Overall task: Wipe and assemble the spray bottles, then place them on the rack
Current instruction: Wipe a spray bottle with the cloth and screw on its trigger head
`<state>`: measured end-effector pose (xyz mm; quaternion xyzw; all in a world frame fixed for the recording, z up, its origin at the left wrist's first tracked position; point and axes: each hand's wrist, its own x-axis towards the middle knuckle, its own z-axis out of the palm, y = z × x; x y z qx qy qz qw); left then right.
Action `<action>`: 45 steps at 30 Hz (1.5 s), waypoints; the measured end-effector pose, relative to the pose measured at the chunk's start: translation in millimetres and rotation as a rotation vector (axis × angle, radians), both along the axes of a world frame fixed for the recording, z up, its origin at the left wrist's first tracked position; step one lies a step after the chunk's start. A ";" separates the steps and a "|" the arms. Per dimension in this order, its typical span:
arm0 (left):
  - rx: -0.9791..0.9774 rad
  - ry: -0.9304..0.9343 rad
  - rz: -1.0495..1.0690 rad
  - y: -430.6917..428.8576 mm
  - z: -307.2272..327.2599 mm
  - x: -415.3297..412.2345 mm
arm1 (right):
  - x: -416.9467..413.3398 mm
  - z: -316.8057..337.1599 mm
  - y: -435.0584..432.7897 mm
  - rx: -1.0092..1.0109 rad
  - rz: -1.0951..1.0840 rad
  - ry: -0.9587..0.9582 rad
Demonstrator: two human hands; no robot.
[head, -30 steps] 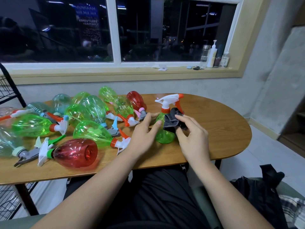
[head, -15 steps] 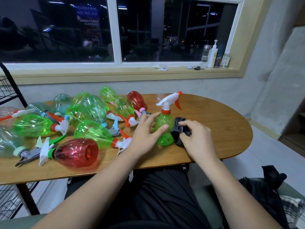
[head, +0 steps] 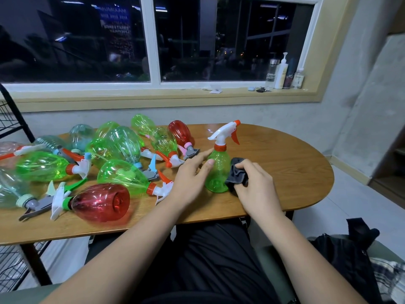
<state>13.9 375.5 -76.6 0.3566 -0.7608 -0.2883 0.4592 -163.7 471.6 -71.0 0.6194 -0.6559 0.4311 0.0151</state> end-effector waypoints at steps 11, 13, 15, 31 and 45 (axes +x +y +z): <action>0.013 0.042 0.016 7.0 3.5 -1.2 | -2.7 25.0 -2.5 0.019 -0.020 0.031; -0.015 0.032 0.017 5.7 3.5 -1.9 | 4.5 32.8 -0.8 -0.112 0.013 0.019; -0.029 0.040 -0.010 4.5 3.5 -2.3 | 11.2 35.9 -1.7 -0.198 0.052 0.015; 0.056 0.120 -0.054 6.1 4.8 0.4 | -9.4 -3.2 -6.7 0.144 0.001 0.004; -0.046 -0.023 -0.044 3.3 2.4 0.5 | 8.1 30.3 -4.2 -0.290 0.049 0.018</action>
